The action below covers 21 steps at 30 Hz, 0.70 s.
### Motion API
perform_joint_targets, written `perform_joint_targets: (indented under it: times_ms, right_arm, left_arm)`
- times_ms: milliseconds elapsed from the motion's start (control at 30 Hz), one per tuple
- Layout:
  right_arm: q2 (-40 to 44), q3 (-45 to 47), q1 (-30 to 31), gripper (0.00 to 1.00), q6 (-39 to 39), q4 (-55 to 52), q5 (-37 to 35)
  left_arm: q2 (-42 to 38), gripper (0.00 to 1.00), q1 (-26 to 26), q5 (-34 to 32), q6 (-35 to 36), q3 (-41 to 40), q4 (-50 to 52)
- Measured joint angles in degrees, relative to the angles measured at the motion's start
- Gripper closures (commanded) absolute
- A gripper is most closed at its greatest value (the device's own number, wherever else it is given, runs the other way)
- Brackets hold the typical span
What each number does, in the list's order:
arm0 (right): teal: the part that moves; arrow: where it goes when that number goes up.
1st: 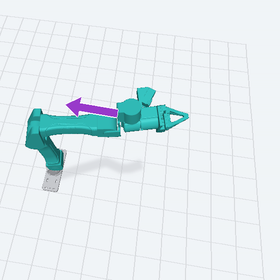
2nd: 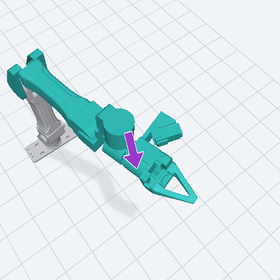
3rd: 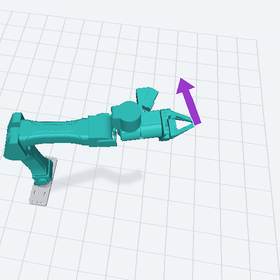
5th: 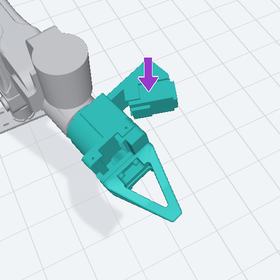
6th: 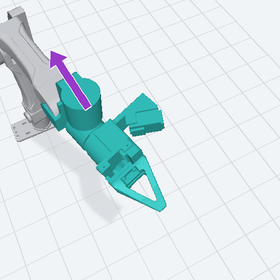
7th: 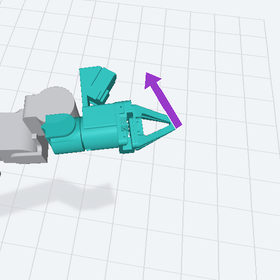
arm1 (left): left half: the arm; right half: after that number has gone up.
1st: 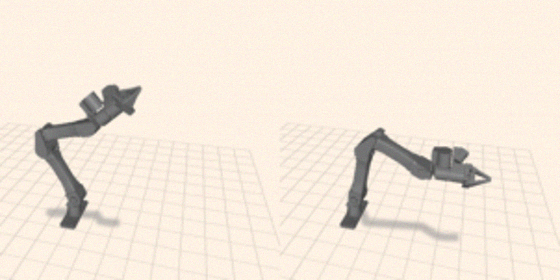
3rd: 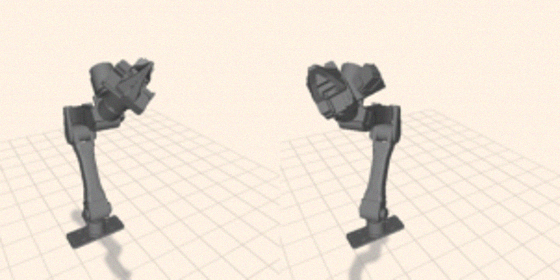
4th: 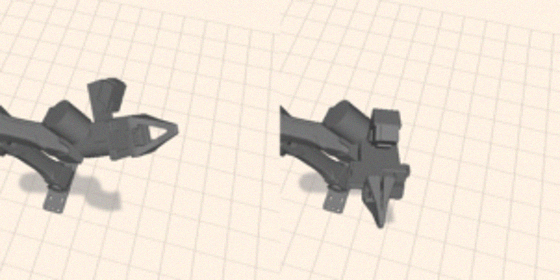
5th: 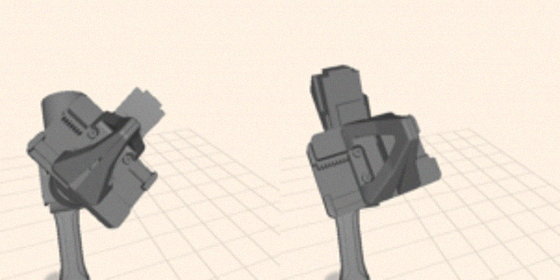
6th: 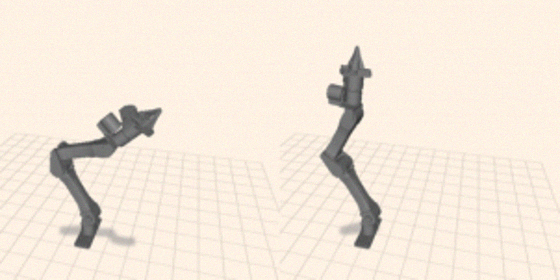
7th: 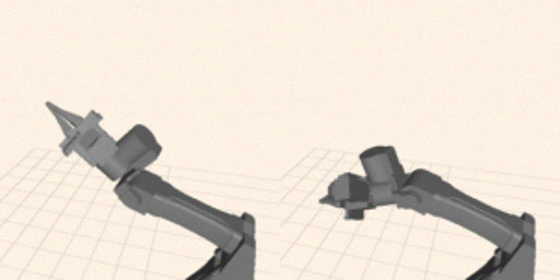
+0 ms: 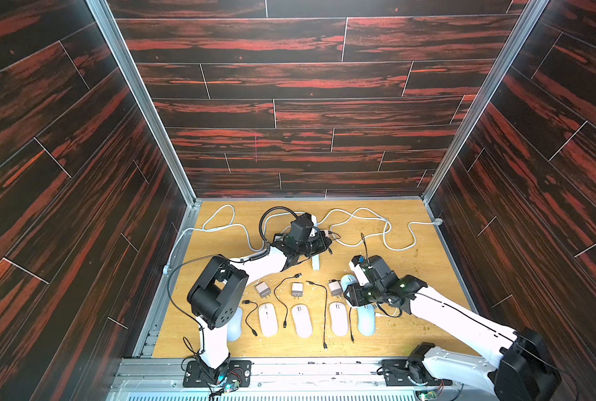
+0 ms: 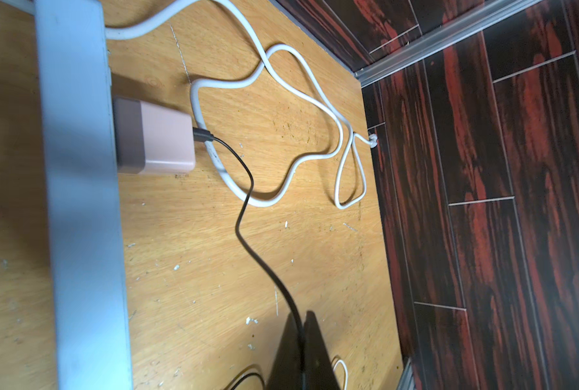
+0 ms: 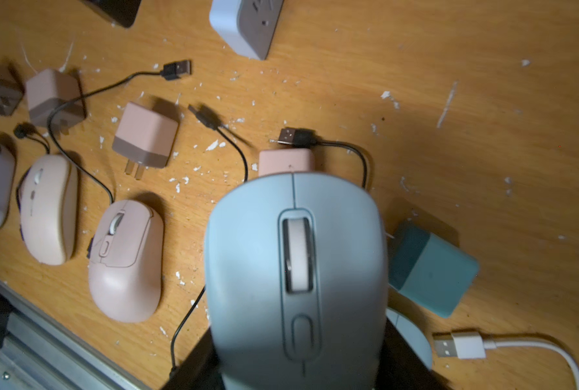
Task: Unplug the wireless mouse
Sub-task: Remove the power cord from the mouse, then place the mouse at the center of the board.
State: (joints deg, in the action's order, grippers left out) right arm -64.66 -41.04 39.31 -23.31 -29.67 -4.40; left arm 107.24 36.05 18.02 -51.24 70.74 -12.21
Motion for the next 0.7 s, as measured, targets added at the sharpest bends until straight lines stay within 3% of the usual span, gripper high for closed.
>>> perform_joint_targets:
  times_ms: [400,533,700]
  right_arm:
    - [0.92,-1.6,-0.28,0.49,-25.75,-14.25,-19.08]
    - [2.86,0.02,-2.45,0.53,-32.74,-18.45,-21.66]
    - [7.85,6.01,-9.66,0.55,-37.94,-20.9,-21.49]
  left_arm:
    - [-3.98,1.0,0.0,1.16,6.08,-2.32,2.89]
    - [-3.98,1.0,0.0,1.31,5.62,-3.89,2.75]
    - [-3.98,1.0,0.0,1.31,4.9,-4.17,2.34]
